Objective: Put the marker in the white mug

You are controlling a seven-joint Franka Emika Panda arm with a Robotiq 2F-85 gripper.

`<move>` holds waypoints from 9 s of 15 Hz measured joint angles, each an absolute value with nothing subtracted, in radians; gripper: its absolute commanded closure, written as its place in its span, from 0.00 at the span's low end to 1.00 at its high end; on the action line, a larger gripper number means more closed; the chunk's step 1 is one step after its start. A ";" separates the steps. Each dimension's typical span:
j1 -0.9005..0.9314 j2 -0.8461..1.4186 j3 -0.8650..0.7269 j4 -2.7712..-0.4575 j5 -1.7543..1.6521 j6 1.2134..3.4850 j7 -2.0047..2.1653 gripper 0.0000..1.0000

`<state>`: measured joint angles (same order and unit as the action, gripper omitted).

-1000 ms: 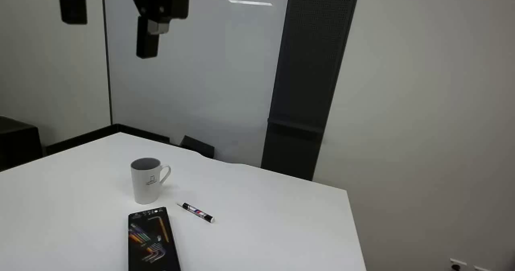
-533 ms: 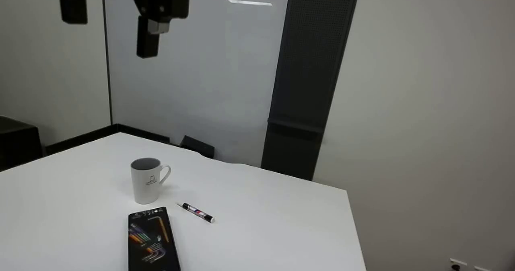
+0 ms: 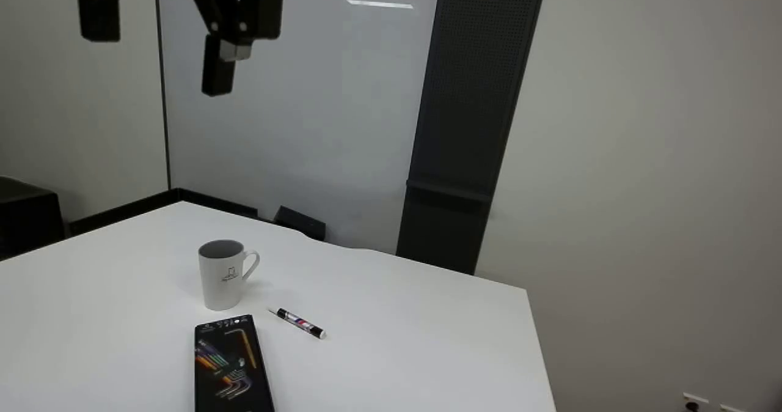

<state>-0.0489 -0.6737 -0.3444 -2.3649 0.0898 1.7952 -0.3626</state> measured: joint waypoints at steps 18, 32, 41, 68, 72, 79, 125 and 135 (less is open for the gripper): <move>-0.021 -0.031 -0.315 -1.967 0.192 1.911 -1.220 0.00; -0.118 0.310 -0.117 -1.633 0.065 2.018 -1.597 0.00; -0.120 0.321 -0.085 -1.633 0.078 2.038 -1.571 0.00; -0.130 0.510 0.042 -1.810 0.072 2.464 -1.582 0.00; -0.134 0.567 0.041 -1.809 0.053 2.465 -1.582 0.00; -0.135 0.641 0.041 -1.798 0.009 2.535 -1.582 0.00; -0.103 0.869 0.057 -1.690 -0.066 2.675 -1.466 0.00; -0.092 0.899 0.056 -1.659 -0.100 2.674 -1.425 0.62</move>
<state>-0.0924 0.8990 0.0561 -1.6586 -0.0999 2.6743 -1.4252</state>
